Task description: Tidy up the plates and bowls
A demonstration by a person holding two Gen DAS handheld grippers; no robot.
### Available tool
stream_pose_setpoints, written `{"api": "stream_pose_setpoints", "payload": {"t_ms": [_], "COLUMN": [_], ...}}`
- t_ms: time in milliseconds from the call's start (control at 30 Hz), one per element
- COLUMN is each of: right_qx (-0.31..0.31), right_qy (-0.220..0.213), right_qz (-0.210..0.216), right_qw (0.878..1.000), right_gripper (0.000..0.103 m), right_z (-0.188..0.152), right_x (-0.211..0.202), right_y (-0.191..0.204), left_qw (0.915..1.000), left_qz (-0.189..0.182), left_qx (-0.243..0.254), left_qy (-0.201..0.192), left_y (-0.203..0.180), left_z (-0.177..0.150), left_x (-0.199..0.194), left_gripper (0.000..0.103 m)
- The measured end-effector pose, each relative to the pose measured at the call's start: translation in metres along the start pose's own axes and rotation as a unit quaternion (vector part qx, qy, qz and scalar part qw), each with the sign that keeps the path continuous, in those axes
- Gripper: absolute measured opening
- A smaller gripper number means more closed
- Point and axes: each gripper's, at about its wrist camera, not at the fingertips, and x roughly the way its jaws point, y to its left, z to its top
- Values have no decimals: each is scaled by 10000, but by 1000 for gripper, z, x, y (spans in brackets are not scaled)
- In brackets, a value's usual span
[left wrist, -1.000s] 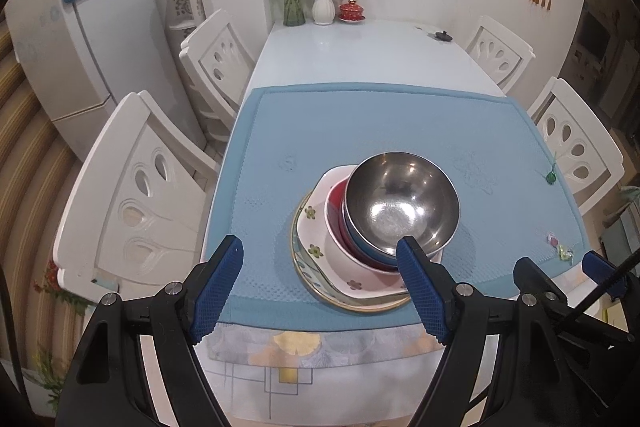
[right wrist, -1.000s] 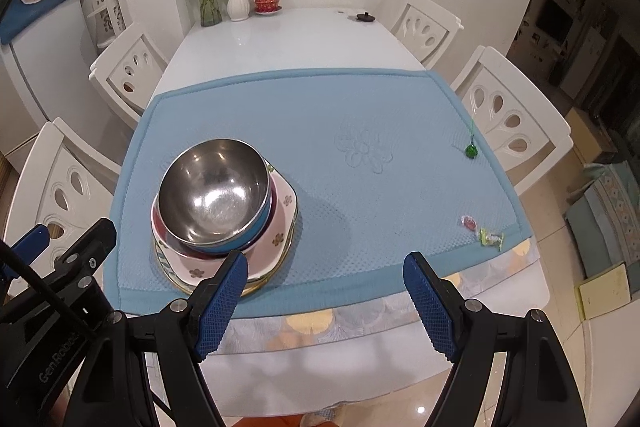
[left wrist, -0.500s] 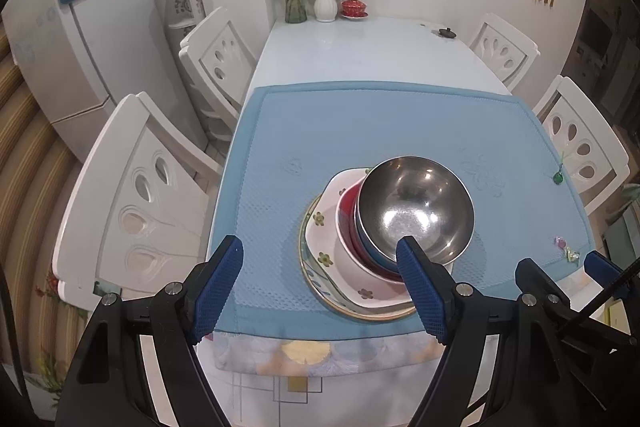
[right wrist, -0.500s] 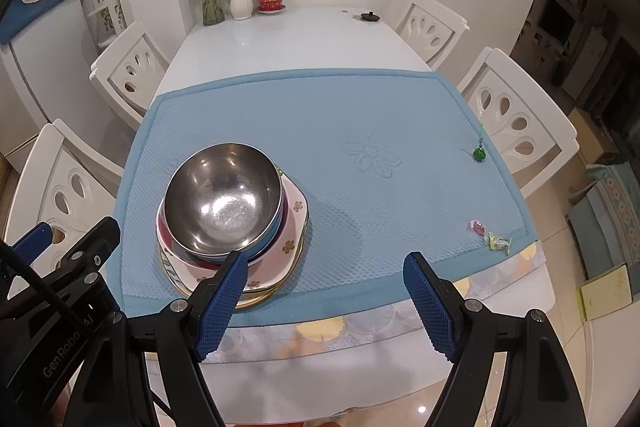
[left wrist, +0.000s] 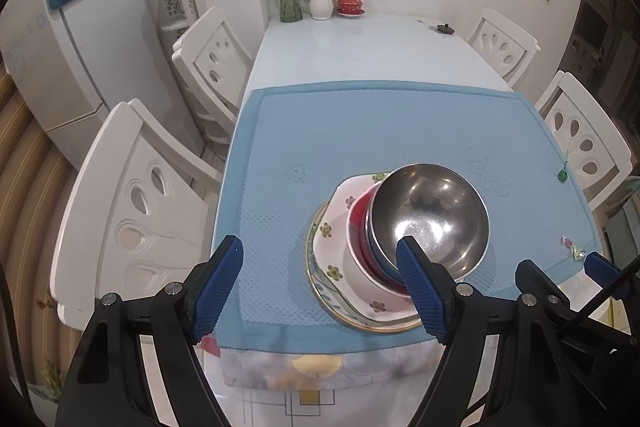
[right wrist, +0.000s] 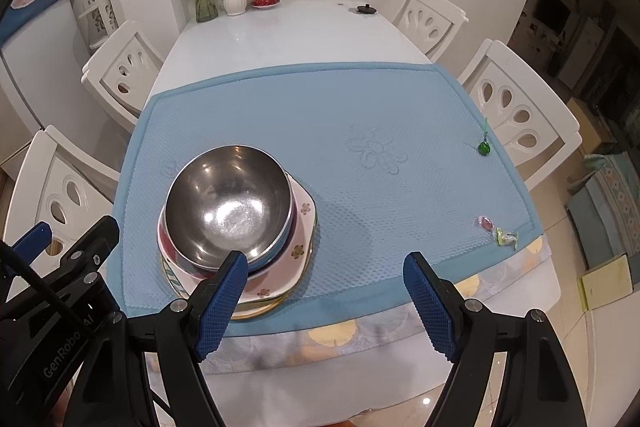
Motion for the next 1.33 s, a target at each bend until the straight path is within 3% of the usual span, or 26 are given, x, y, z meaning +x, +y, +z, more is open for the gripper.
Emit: {"api": "stream_pose_setpoints", "payload": {"t_ms": [667,1067,1333], "right_qx": [-13,-93,-333], "right_qy": [-65,-175,-296], "right_qz": [-69,25,200], "right_qw": [10000,9998,9988], "right_gripper": [78,78,78], "right_z": [3,10,23], "right_x": [1,-1,-4], "right_y": [13,-23,-71], "left_qw": [9999,9999,9990], "left_qz": [-122,-16,167], "left_qx": [15,-103,-268], "left_qy": [23,-46,-325], "left_y": [6,-27,-71], "left_z": [5,10,14], "left_x": [10,5,-10], "left_gripper": [78,78,77]}}
